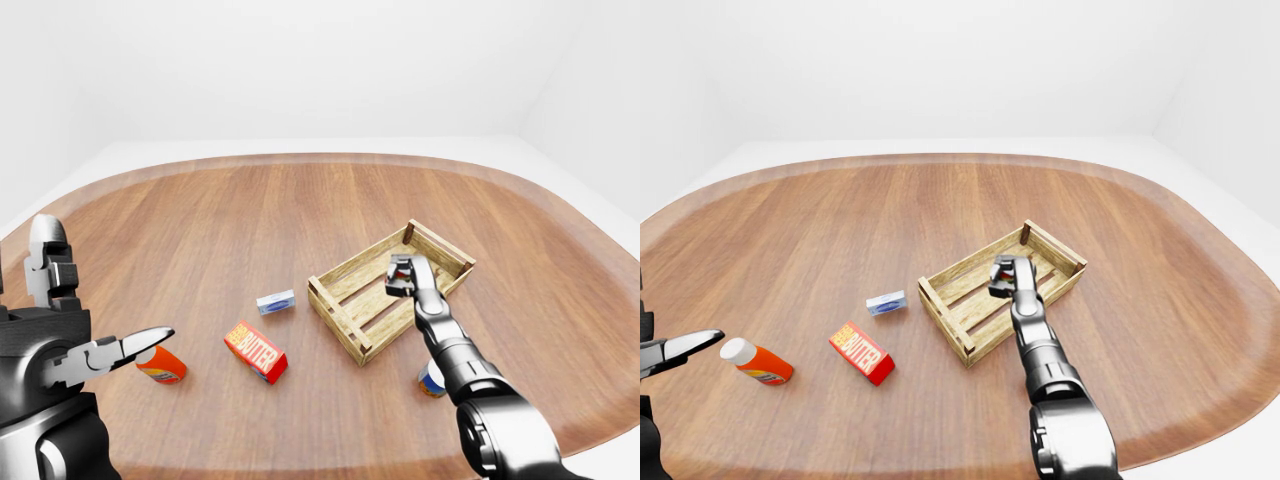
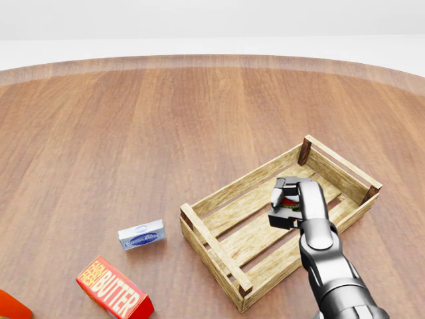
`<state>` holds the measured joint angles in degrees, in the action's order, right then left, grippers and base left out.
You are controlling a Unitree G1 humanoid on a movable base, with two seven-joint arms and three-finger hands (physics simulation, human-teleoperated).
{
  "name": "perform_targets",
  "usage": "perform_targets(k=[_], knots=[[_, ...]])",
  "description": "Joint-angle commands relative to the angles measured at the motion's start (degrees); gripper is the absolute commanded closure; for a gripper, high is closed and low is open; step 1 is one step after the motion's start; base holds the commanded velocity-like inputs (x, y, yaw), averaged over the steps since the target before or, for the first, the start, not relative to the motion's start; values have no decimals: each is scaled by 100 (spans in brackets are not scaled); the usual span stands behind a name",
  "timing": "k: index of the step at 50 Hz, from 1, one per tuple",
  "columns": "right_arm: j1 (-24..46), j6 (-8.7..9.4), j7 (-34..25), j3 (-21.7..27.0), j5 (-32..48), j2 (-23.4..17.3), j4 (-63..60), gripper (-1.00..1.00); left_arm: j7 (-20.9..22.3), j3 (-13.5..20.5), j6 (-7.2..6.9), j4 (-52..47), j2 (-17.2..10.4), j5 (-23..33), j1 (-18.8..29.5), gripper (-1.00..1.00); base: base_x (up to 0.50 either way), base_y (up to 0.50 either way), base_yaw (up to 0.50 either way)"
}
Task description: Pick up the tomato sauce, and put it in the wooden tray.
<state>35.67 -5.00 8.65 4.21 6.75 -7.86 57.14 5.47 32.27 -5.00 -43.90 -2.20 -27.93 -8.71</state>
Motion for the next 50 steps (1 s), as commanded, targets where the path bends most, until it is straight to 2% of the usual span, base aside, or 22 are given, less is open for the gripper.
perform_targets(k=[1, 27, 50], knots=[[74, 0, 146, 35, 44, -49, 307, 100, 2, -5, 0, 7, -1, 8, 2, -92, 0, 0, 0], [138, 0, 185, 78, -21, -64, 1015, 100, 19, -3, 0, -25, 23, 14, -26, -93, 0, 0, 0], [81, 0, 128, 58, -85, -31, 722, 100, 26, -16, 0, 20, 13, 35, -7, -93, 0, 0, 0]])
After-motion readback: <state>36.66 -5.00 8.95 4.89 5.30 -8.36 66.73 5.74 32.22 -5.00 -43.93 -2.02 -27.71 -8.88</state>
